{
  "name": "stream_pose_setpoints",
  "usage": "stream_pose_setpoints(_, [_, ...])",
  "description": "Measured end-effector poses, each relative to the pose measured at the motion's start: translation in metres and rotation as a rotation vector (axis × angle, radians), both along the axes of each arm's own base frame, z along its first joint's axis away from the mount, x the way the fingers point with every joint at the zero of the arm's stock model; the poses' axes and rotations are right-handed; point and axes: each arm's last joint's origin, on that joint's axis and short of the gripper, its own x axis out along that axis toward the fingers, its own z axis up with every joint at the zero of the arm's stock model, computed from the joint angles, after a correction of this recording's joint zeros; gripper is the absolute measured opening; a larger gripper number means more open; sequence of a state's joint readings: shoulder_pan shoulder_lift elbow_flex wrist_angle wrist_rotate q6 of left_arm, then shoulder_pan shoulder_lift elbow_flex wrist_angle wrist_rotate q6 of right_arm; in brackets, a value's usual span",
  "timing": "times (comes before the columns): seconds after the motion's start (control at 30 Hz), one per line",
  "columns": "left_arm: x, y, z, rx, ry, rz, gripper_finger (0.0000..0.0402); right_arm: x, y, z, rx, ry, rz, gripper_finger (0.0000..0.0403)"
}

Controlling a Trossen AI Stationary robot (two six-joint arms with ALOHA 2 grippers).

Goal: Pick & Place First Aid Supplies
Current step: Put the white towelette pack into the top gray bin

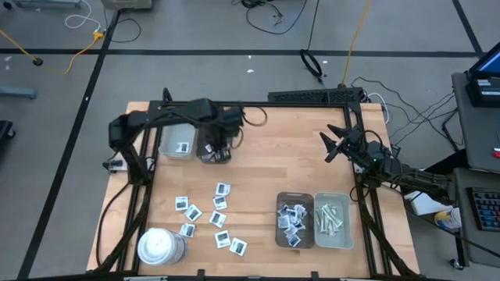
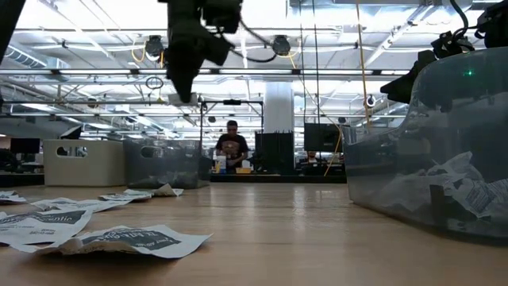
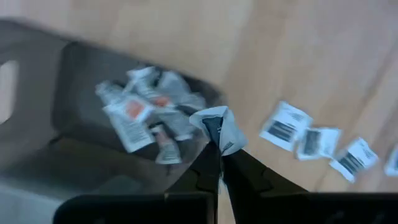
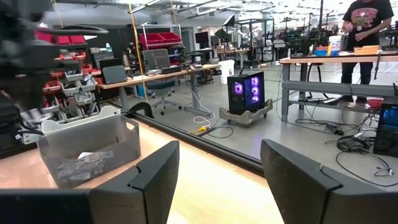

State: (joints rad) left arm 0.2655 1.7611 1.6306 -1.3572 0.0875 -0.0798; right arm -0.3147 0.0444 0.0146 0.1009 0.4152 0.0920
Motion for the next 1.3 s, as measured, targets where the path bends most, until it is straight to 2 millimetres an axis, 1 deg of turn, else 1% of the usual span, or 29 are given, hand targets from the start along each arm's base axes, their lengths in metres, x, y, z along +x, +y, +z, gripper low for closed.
stream_pose_setpoints(0.2, [-0.034,0.035,-0.005,-0.015,-0.007,0.201,0.0006,0.0,0.0,0.0,0.0,0.0,0.0,0.0222])
stream_pose_setpoints(0.4, [-0.069,0.059,-0.014,-0.036,-0.004,0.37,0.0017,0.0,0.0,0.0,0.0,0.0,0.0,0.022])
stream_pose_setpoints(0.57, [-0.101,0.069,-0.022,-0.052,0.018,0.505,0.0006,0.0,0.0,0.0,0.0,0.0,0.0,0.0221])
stream_pose_setpoints(0.7, [-0.126,0.072,-0.025,-0.059,0.025,0.607,0.0017,0.0,0.0,0.0,0.0,0.0,0.0,0.0221])
stream_pose_setpoints(0.8, [-0.142,0.073,-0.028,-0.061,0.026,0.669,0.0009,0.0,0.0,0.0,0.0,0.0,0.0,0.0219])
stream_pose_setpoints(0.9, [-0.155,0.073,-0.03,-0.065,0.029,0.73,0.0007,0.0,0.0,0.0,0.0,0.0,0.0,0.0221])
stream_pose_setpoints(1.0, [-0.16,0.074,-0.036,-0.05,0.015,0.775,0.0017,0.0,0.0,0.0,0.0,0.0,0.0,0.0222])
stream_pose_setpoints(1.3, [-0.164,0.073,-0.085,-0.046,0.0,0.864,0.0023,0.0,0.0,0.0,0.0,0.0,0.0,0.0222])
